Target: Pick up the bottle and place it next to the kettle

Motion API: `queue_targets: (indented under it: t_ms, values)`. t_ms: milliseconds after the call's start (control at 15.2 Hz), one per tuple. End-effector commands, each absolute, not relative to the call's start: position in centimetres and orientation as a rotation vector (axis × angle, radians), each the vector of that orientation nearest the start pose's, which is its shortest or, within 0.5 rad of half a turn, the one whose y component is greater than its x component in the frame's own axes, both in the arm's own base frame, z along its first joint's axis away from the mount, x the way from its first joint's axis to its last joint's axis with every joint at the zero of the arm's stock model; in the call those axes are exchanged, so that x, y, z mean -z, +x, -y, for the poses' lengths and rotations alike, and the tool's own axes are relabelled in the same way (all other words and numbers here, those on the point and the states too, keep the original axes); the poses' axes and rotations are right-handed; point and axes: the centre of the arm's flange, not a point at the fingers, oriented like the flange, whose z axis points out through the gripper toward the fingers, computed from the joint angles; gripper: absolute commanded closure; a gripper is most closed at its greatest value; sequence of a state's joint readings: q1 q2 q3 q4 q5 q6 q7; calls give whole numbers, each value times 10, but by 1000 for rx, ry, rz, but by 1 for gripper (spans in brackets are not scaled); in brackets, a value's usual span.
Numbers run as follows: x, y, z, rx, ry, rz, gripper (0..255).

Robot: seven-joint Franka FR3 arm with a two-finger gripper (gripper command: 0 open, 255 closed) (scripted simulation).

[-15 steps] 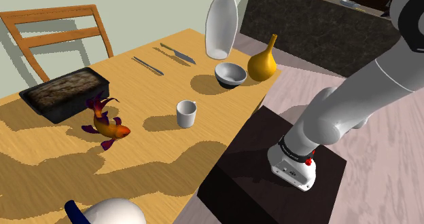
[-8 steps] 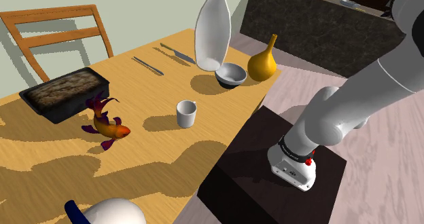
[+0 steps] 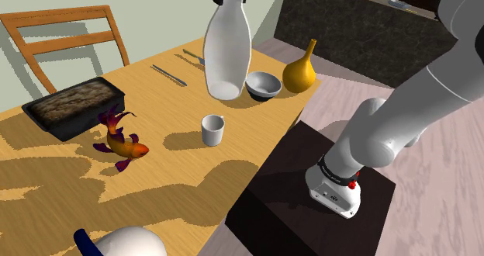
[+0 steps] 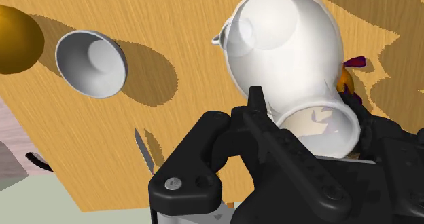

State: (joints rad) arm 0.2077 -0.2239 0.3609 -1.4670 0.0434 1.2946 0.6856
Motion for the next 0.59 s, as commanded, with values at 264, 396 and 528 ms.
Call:
queue_targets:
  t_ms: [264, 396, 528]
  values:
    - [-749, 328, -345, 82, -3143, -178, 255]
    - [-749, 319, -369, 82, -3143, -178, 255]
    - [-749, 309, -394, 82, -3143, -178, 255]
